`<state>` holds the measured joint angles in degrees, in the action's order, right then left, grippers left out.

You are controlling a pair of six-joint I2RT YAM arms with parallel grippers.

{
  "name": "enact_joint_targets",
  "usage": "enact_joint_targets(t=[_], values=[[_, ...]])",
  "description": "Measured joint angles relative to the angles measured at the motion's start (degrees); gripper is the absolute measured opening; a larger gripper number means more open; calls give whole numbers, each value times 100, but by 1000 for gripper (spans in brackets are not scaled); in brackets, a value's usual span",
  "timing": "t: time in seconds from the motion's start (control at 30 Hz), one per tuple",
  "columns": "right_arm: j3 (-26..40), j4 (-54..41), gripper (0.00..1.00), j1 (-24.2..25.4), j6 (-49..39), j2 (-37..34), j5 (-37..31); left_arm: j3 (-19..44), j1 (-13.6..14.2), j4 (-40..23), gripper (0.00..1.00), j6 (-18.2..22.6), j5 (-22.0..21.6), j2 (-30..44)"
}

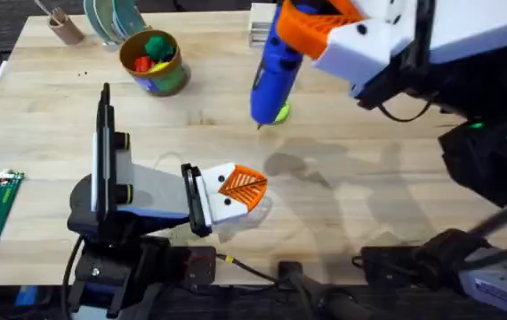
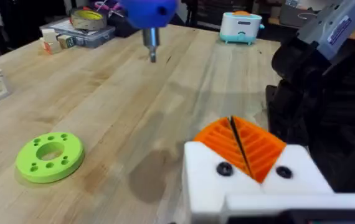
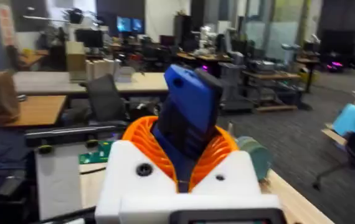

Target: Pick up the gripper from the table and insert it into the empty holder that is missing its gripper. Then pick up a screw, insert it into the mounting hole, and use the screwdriver to tighten it. Finally, clean up the table by picking up the vegetable and placing it into the bucket.

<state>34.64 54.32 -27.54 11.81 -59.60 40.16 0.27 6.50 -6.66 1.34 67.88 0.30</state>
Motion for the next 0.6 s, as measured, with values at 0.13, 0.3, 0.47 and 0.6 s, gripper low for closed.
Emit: enact_joint_targets(t=[0.13,0.3,0.47,0.6], values=[[-1,120,73,-341,0,-113,2,0,0,0,6,0,0,2],[1,145,72,-744,0,-355,2,0,0,0,6,-1,0,2],[-1,368,72,-1066,-46,-463,2,0,0,0,6,0,0,2],[-1,389,72,-1261,-167,-465,22,0,0,0,6,0,0,2]])
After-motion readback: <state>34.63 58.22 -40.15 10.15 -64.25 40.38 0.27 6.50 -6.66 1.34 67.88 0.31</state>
